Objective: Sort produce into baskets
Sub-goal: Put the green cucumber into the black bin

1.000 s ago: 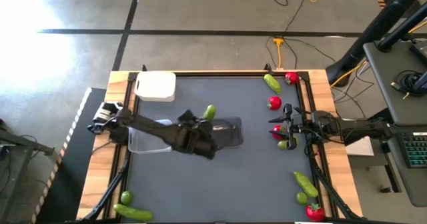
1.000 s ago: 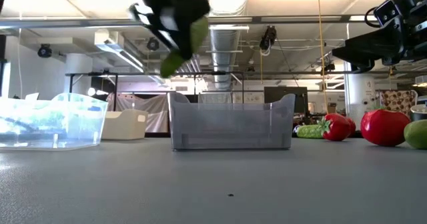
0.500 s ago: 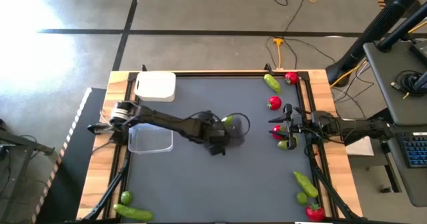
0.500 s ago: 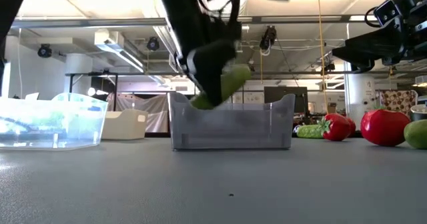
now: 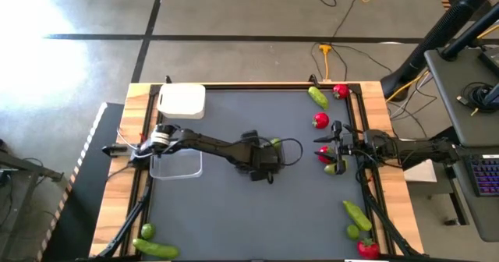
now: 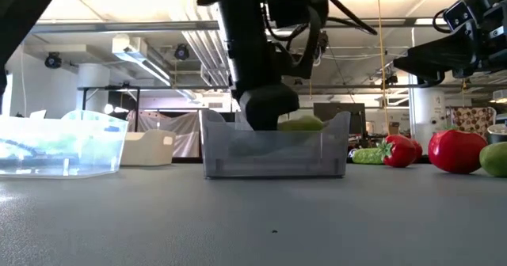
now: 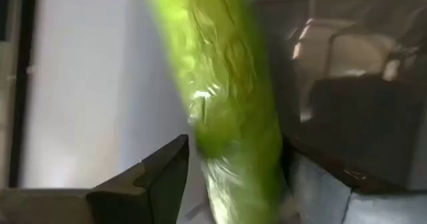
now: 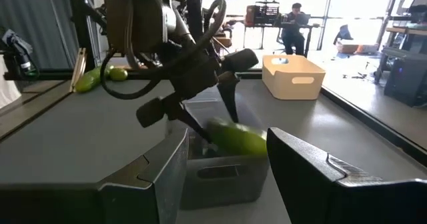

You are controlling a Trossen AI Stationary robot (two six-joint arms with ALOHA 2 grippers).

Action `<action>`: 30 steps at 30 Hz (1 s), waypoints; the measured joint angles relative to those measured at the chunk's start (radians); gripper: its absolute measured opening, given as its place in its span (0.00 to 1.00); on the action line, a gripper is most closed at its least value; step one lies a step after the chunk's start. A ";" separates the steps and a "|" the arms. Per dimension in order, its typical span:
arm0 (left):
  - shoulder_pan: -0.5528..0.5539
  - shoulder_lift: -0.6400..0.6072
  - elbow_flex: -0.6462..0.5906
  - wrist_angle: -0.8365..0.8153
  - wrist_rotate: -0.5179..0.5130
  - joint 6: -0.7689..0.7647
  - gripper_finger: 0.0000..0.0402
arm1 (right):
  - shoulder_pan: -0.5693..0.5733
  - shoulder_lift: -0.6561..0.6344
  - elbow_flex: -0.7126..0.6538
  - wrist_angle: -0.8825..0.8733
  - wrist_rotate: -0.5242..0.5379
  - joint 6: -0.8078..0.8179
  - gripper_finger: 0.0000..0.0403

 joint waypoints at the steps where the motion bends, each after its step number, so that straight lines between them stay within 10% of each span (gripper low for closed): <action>1: 0.000 0.009 0.024 -0.032 -0.019 0.000 0.57 | 0.000 0.000 0.000 0.000 0.000 0.000 0.49; 11: -0.022 0.031 0.301 -0.409 -0.123 -0.223 0.63 | 0.000 0.000 0.000 0.000 -0.001 0.000 0.49; 23: -0.229 0.015 0.563 -0.633 0.402 -0.607 0.58 | 0.000 0.000 0.000 0.000 -0.001 0.000 0.49; 30: -0.406 0.005 0.570 -0.634 0.428 -0.899 0.57 | 0.000 0.000 0.000 0.001 -0.002 0.000 0.49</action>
